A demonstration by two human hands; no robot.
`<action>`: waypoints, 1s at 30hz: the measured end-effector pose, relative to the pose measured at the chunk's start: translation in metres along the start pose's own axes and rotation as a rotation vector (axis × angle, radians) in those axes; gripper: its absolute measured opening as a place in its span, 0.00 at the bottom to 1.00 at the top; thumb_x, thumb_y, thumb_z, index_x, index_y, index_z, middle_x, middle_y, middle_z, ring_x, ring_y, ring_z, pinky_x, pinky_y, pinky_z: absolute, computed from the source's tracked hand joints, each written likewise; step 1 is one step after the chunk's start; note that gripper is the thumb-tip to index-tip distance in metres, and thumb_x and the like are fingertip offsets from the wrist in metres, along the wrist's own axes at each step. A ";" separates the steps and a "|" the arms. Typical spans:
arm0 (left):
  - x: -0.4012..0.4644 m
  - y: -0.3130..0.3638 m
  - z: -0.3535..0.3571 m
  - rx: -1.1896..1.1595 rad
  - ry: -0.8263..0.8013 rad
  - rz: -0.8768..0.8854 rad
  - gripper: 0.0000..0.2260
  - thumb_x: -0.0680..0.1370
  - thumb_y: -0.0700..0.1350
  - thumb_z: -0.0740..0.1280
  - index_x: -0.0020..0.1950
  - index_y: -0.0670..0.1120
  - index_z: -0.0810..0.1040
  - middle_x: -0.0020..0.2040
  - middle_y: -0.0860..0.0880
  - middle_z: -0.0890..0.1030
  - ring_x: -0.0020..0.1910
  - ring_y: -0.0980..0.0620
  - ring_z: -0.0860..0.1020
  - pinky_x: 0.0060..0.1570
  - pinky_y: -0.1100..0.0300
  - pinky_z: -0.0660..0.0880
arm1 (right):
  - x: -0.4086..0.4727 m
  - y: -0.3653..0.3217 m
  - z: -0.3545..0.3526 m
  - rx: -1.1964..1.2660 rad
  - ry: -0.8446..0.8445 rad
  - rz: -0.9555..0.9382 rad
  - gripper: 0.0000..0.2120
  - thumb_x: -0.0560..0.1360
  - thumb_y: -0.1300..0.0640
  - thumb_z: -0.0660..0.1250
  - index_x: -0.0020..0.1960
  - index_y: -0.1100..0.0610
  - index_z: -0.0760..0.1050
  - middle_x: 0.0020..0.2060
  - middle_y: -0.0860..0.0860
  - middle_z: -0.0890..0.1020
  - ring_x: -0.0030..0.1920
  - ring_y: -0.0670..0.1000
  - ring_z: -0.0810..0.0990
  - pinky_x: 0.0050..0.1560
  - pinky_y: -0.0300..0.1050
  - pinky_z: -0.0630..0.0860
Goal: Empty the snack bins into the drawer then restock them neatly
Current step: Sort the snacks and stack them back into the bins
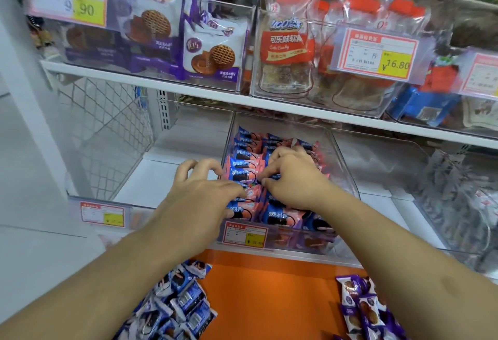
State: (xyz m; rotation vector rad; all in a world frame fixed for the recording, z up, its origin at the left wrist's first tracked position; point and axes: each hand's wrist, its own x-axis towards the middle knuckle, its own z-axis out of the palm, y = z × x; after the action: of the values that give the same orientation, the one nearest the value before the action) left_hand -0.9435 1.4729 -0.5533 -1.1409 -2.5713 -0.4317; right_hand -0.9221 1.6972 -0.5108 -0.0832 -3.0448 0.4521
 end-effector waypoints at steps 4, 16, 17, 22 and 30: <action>0.001 -0.003 0.000 -0.011 -0.021 -0.022 0.22 0.74 0.50 0.78 0.66 0.64 0.79 0.60 0.63 0.80 0.71 0.49 0.65 0.71 0.45 0.57 | 0.005 0.001 0.003 0.052 -0.044 0.033 0.09 0.80 0.54 0.70 0.48 0.45 0.88 0.49 0.40 0.73 0.61 0.55 0.66 0.67 0.53 0.67; -0.002 -0.005 0.001 0.020 0.007 0.036 0.22 0.74 0.48 0.78 0.66 0.63 0.79 0.59 0.65 0.81 0.67 0.51 0.69 0.70 0.47 0.59 | 0.012 -0.002 0.009 0.280 0.080 0.039 0.10 0.73 0.65 0.74 0.36 0.54 0.86 0.45 0.41 0.79 0.53 0.43 0.78 0.59 0.38 0.74; -0.002 -0.005 0.001 0.024 0.024 0.049 0.22 0.73 0.46 0.79 0.64 0.62 0.81 0.57 0.65 0.82 0.65 0.52 0.70 0.69 0.47 0.59 | 0.012 -0.001 0.007 0.299 0.118 0.006 0.09 0.74 0.64 0.75 0.36 0.54 0.86 0.46 0.41 0.79 0.52 0.40 0.78 0.56 0.32 0.73; 0.001 -0.002 0.005 0.098 0.072 0.091 0.20 0.72 0.46 0.80 0.62 0.59 0.83 0.59 0.64 0.82 0.62 0.51 0.72 0.66 0.47 0.59 | 0.010 0.007 0.014 0.243 0.064 -0.093 0.10 0.74 0.59 0.77 0.38 0.47 0.85 0.49 0.40 0.81 0.60 0.49 0.77 0.68 0.53 0.72; 0.001 0.010 0.001 0.138 0.030 0.038 0.21 0.84 0.55 0.60 0.77 0.54 0.72 0.74 0.58 0.74 0.76 0.49 0.68 0.74 0.42 0.56 | -0.046 0.030 -0.017 0.181 0.045 -0.002 0.21 0.81 0.48 0.70 0.73 0.45 0.75 0.70 0.41 0.76 0.71 0.44 0.71 0.74 0.46 0.66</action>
State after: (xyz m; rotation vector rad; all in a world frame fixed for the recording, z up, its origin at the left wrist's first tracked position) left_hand -0.9370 1.4801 -0.5525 -1.1240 -2.5052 -0.2559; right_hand -0.8737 1.7278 -0.5058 -0.0795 -2.9440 0.7118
